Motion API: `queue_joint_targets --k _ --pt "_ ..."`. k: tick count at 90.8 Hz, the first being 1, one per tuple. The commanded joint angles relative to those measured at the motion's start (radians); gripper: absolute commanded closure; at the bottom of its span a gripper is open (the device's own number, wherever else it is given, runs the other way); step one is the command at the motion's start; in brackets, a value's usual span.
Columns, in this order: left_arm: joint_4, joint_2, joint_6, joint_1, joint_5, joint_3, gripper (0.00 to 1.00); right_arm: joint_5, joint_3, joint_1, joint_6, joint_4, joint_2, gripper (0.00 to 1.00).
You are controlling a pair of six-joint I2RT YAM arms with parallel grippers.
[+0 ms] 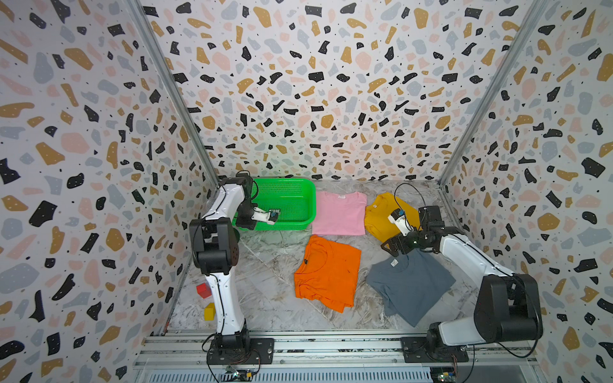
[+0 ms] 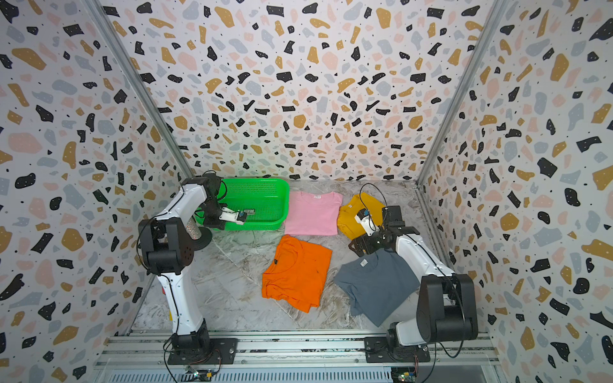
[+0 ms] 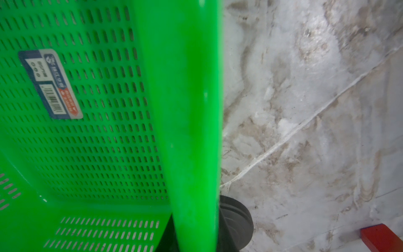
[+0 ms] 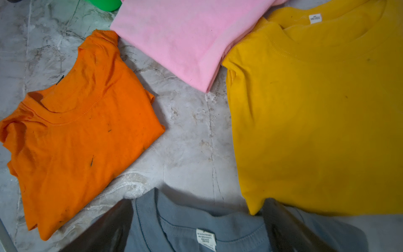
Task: Put the folded t-shirts into the basket
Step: Adjust the bin at the corner of the board, then pick up the T-shirt from the center of the board.
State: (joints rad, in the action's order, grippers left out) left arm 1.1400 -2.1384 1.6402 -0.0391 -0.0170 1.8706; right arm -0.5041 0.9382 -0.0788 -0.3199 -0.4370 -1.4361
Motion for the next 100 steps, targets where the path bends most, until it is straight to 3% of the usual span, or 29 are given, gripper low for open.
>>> queue_joint_targets --k 1,24,44,49,59,72,87,100 --pt "0.063 -0.036 0.049 -0.001 -0.018 0.036 0.74 -0.002 0.039 -0.003 -0.011 -0.025 0.002 0.02" --pt "-0.015 0.024 0.051 0.014 0.063 -0.057 0.62 -0.002 0.039 -0.003 -0.010 -0.027 -0.001 0.02" --pt "-0.005 0.124 -0.089 0.015 0.175 -0.027 0.46 -0.061 0.043 -0.016 -0.020 -0.053 0.013 0.03" --pt "-0.001 0.167 -0.131 0.015 0.216 -0.040 0.35 -0.069 0.046 -0.037 -0.027 -0.061 0.018 0.03" --pt "-0.033 0.284 -0.266 0.017 0.282 -0.132 0.29 -0.057 0.061 -0.124 -0.036 -0.078 0.008 0.03" --pt "-0.154 0.465 -0.601 0.024 0.340 -0.345 0.28 -0.022 0.102 -0.285 -0.092 -0.139 -0.068 0.06" --pt "-0.191 0.609 -0.953 0.017 0.338 -0.542 0.29 0.025 0.138 -0.480 -0.266 -0.254 -0.133 0.19" --pt "-0.233 0.707 -1.107 -0.001 0.332 -0.670 0.30 0.054 0.094 -0.608 -0.367 -0.334 -0.132 0.28"
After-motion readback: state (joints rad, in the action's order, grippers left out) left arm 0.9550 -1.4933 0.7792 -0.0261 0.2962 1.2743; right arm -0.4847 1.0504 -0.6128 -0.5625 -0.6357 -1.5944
